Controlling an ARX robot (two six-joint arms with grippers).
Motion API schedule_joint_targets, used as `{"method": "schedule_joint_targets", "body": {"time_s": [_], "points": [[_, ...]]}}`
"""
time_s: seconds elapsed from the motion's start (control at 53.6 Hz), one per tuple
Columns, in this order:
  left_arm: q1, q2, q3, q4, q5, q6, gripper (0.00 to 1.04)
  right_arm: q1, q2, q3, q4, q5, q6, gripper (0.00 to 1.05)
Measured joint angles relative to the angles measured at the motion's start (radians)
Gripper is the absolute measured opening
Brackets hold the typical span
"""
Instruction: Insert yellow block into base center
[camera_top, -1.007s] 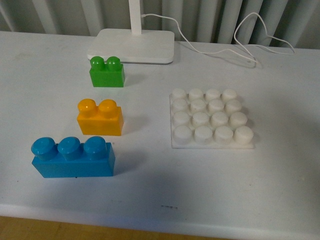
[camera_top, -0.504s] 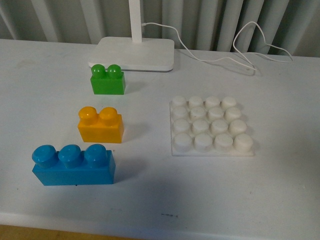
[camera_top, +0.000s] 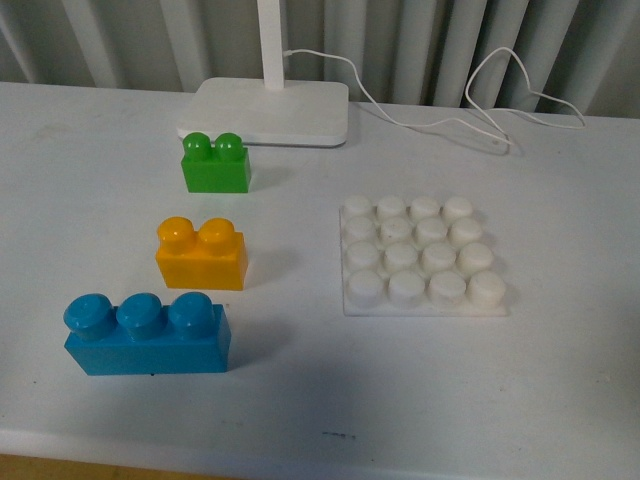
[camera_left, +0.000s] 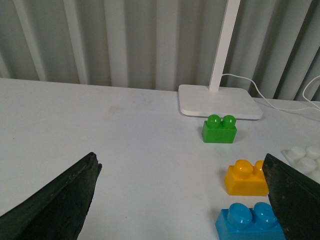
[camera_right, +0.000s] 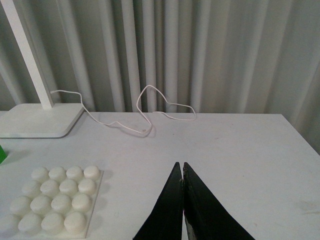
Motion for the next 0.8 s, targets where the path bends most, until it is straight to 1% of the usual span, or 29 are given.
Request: {"method": "schedule_joint_targets", "body": {"time_s": [0.261, 0.336, 0.597, 0.69, 0.802], "points": [[0.000, 0.000, 0.000, 0.000, 0.000, 0.000, 0.98, 0.000, -0.084, -0.029, -0.056, 0.000, 0.000, 0.01], [0.000, 0.000, 0.000, 0.000, 0.000, 0.000, 0.98, 0.000, -0.109, -0.060, -0.043, 0.000, 0.000, 0.01], [0.000, 0.000, 0.000, 0.000, 0.000, 0.000, 0.98, 0.000, -0.169, -0.060, -0.098, 0.000, 0.000, 0.01], [0.000, 0.000, 0.000, 0.000, 0.000, 0.000, 0.98, 0.000, -0.281, -0.059, -0.249, 0.000, -0.001, 0.01], [0.000, 0.000, 0.000, 0.000, 0.000, 0.000, 0.98, 0.000, -0.335, -0.059, -0.268, 0.000, -0.001, 0.01]]}}
